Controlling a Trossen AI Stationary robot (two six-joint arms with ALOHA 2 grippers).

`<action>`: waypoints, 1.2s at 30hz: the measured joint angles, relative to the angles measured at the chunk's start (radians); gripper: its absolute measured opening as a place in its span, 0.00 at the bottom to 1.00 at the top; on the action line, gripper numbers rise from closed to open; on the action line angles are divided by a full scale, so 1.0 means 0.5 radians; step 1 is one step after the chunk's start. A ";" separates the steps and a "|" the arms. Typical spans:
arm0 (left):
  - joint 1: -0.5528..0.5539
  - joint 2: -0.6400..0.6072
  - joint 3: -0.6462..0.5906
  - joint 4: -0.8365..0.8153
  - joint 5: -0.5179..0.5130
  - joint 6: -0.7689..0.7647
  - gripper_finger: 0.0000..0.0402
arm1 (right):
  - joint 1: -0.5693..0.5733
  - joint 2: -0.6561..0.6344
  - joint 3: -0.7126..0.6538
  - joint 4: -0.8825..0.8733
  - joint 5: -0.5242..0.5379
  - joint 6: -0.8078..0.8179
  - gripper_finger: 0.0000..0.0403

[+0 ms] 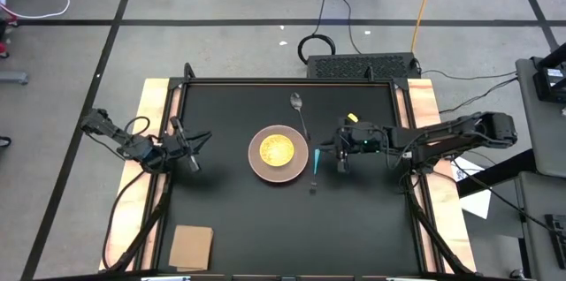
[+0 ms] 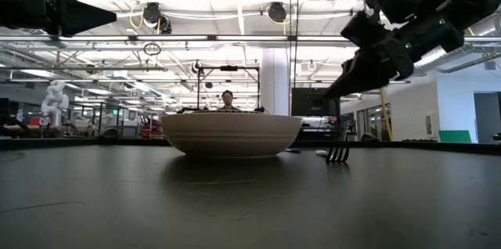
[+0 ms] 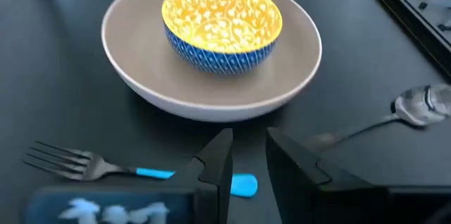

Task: Set table place
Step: Move the blue fork from the right side of the plate to the center of the table

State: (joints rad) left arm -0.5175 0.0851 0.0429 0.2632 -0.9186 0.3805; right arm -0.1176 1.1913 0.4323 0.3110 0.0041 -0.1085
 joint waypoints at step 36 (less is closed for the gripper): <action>0.000 0.000 0.000 -0.010 0.001 -0.105 0.09 | 0.161 0.171 0.538 -1.067 -0.180 -0.217 0.19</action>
State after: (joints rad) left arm -0.5175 0.0849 0.0429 0.2580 -0.9180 0.3279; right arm -0.0370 1.2767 0.7013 -0.2227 -0.0859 -0.2169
